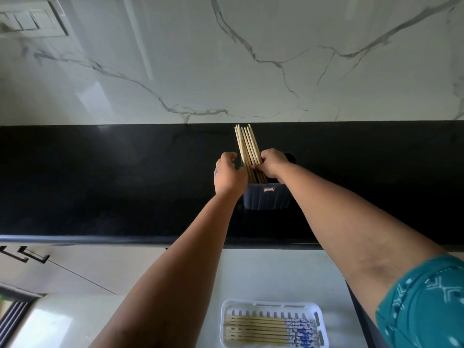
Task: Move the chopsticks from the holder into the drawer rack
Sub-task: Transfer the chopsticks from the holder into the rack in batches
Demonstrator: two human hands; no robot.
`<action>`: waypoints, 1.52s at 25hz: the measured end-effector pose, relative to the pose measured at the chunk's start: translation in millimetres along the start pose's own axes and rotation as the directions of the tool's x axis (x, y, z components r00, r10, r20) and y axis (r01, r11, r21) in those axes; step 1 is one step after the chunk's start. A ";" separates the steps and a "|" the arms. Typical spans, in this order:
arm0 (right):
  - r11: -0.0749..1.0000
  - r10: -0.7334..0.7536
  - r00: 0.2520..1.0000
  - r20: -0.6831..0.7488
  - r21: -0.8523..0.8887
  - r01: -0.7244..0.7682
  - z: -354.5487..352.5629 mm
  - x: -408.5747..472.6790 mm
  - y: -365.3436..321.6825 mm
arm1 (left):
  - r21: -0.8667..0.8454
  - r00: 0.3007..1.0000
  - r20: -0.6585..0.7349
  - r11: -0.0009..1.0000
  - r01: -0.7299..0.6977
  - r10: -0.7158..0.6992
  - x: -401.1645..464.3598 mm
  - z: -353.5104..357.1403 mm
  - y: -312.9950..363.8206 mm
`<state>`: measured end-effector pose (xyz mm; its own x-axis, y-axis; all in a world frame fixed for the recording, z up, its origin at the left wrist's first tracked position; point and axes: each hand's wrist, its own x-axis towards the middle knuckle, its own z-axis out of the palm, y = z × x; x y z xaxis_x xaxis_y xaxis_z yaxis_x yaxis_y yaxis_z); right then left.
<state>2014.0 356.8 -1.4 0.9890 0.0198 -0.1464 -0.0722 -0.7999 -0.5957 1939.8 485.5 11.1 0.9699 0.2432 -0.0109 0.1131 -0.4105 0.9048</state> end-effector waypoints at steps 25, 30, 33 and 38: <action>0.961 -0.267 0.878 -0.398 -0.172 0.214 16.7 -243.9 -7.0 | -0.642 0.960 0.201 0.714 0.279 -0.195 -182.8 -7.4 32.3; 0.865 -0.366 0.906 -0.211 -0.435 0.249 61.6 -283.2 30.0 | -0.715 0.771 0.447 0.337 0.613 -0.454 -195.6 -5.5 -26.9; 0.979 -0.139 0.979 -0.149 -0.169 0.114 74.3 -295.7 71.5 | -0.777 0.764 0.472 0.202 0.596 -0.441 -193.8 -18.7 -67.2; 0.126 0.586 0.778 0.225 0.924 -0.361 68.8 -300.2 129.8 | -0.782 0.758 0.500 0.159 0.603 -0.419 -196.4 -19.3 -103.0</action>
<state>1698.9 288.3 -89.2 0.6985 -0.3187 -0.6408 -0.4856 0.4466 -0.7515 1733.5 496.9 -71.7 0.7956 -0.0826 -0.6002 0.4343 0.7685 0.4699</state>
